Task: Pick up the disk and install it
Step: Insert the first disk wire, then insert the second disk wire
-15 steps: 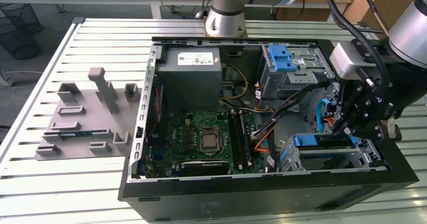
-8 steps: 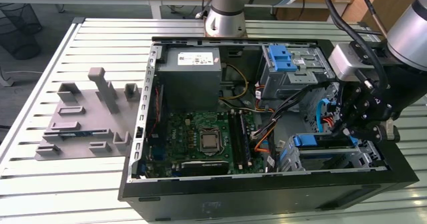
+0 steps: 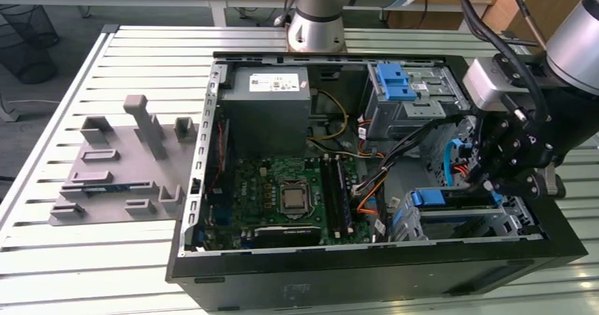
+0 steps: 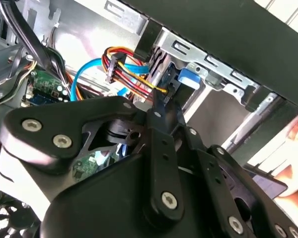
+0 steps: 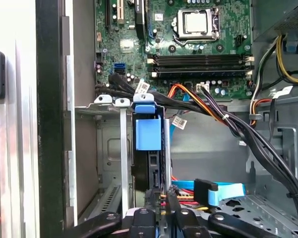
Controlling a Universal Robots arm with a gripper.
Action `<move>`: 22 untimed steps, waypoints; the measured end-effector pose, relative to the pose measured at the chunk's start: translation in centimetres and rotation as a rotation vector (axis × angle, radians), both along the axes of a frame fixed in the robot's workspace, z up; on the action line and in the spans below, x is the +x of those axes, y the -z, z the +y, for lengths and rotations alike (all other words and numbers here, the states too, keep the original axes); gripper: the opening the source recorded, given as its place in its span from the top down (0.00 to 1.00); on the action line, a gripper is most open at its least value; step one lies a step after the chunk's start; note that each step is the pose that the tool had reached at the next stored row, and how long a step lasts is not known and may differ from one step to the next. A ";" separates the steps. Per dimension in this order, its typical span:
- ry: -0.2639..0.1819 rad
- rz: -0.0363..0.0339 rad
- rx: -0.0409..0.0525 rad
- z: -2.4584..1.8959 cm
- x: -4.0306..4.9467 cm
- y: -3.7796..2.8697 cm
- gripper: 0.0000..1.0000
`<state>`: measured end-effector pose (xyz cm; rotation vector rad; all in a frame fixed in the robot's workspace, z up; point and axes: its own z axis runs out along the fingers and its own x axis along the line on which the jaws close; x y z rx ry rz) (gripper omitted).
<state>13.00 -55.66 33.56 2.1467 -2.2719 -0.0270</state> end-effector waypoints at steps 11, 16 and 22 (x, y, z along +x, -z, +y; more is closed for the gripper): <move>0.000 0.0001 -0.0002 0.00 0.00 -0.47 0.89; 0.000 0.0002 -0.0002 0.00 0.00 -0.50 0.89; 0.000 0.0002 -0.0002 0.00 0.00 -0.51 0.89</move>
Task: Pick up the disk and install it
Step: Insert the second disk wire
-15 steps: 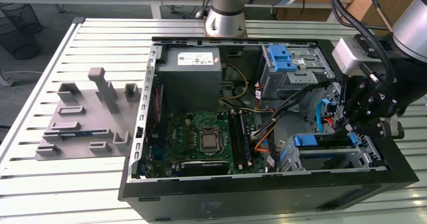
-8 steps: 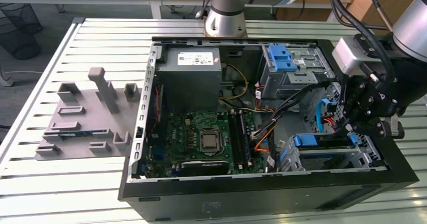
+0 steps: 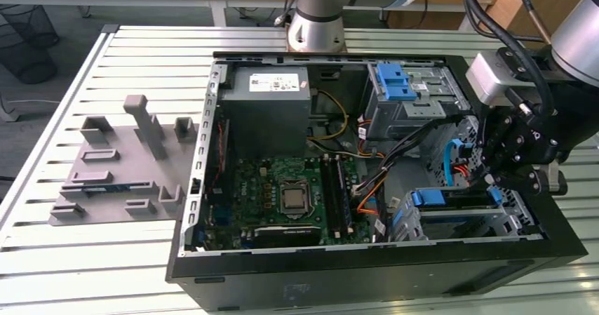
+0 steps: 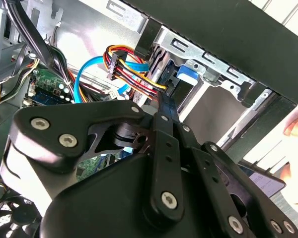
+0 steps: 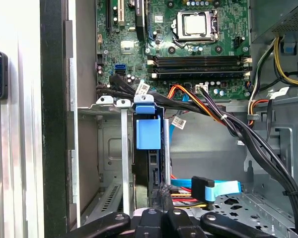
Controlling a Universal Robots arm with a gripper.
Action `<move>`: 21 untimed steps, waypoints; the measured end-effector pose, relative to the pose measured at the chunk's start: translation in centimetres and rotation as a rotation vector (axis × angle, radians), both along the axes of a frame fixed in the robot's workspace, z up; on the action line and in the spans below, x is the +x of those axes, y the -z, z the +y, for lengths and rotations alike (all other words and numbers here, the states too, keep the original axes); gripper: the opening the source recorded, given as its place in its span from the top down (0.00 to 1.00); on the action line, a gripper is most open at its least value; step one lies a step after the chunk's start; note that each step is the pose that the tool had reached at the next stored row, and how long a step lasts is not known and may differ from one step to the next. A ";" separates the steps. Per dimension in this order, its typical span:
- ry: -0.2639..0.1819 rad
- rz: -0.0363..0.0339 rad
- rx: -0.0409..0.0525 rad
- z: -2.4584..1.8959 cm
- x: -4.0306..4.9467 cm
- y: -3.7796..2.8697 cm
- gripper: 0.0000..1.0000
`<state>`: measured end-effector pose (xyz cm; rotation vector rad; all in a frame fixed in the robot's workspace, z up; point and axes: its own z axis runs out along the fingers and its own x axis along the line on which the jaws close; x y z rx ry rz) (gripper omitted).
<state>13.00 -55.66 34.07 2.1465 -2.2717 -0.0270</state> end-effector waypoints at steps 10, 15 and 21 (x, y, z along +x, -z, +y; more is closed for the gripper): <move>0.000 0.0000 -0.0001 0.00 -0.84 0.00 0.89; 0.000 -0.0025 0.0000 0.00 -1.54 0.00 0.89; 0.000 -0.0042 0.0000 -0.11 -1.68 0.00 0.89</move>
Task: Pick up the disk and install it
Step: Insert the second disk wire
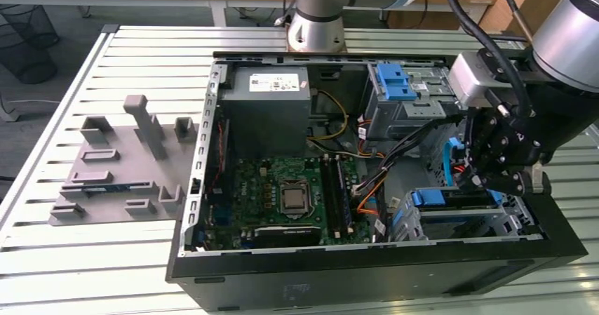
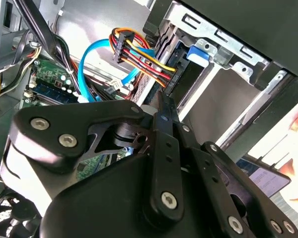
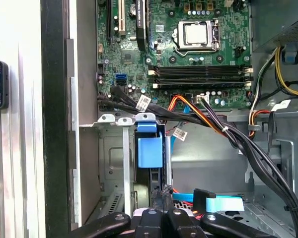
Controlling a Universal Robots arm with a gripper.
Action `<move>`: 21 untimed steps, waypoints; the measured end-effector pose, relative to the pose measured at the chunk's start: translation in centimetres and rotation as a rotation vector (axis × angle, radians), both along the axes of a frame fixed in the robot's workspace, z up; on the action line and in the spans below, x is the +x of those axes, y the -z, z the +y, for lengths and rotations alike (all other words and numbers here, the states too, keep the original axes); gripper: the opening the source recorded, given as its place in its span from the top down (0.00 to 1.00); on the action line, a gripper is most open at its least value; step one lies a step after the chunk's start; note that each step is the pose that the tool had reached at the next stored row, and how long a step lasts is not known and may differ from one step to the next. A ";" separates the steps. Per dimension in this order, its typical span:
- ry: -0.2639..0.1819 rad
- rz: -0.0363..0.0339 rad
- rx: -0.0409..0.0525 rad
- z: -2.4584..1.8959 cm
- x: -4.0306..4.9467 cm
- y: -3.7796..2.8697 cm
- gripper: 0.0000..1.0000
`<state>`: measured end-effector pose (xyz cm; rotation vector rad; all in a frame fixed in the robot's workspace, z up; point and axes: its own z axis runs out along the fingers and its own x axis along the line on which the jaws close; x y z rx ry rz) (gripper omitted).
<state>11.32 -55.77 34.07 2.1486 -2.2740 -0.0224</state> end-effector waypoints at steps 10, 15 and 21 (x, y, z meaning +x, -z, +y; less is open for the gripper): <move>0.000 0.0000 -0.0001 -0.01 0.00 -1.81 0.89; 0.000 -0.0004 0.0001 0.00 -0.25 -2.03 0.89; 0.000 -0.0011 -0.0001 0.00 -0.53 -2.22 0.89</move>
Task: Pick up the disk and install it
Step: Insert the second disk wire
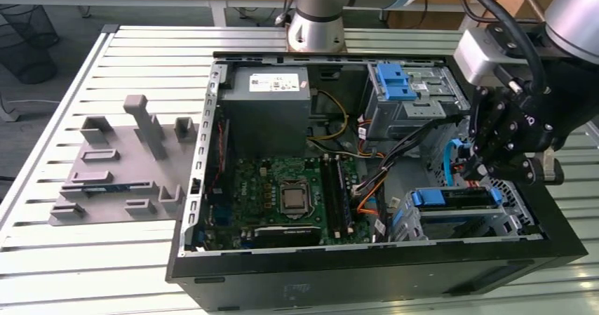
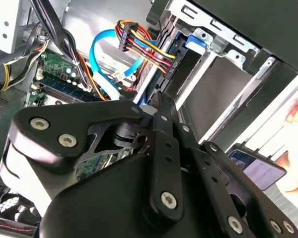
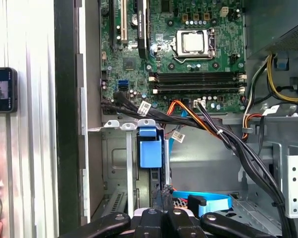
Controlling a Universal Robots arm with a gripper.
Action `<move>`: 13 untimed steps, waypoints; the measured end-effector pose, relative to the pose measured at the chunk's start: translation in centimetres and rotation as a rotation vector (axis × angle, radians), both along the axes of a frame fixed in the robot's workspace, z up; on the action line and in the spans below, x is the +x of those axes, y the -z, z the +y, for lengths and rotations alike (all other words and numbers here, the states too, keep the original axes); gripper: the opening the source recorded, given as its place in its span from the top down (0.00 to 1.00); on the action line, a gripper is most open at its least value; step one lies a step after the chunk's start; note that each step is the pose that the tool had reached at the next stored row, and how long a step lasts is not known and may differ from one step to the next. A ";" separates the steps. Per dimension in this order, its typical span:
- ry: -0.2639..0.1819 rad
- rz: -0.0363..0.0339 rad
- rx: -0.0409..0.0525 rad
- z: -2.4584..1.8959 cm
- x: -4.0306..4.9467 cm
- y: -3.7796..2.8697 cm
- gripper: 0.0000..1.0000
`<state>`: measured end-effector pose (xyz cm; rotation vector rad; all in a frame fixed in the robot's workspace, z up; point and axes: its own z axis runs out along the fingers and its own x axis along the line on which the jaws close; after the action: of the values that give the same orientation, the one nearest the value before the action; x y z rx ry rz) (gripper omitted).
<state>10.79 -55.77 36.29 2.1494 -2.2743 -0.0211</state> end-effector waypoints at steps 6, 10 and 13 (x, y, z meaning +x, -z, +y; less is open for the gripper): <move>0.000 0.0000 0.0000 0.05 -0.07 -0.72 0.89; 0.000 -0.0049 0.0001 0.06 -0.56 -0.78 0.89; 0.000 -0.0093 0.0001 0.05 -0.75 -0.78 0.89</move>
<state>10.04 -55.72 37.08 2.1542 -2.2792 -0.0113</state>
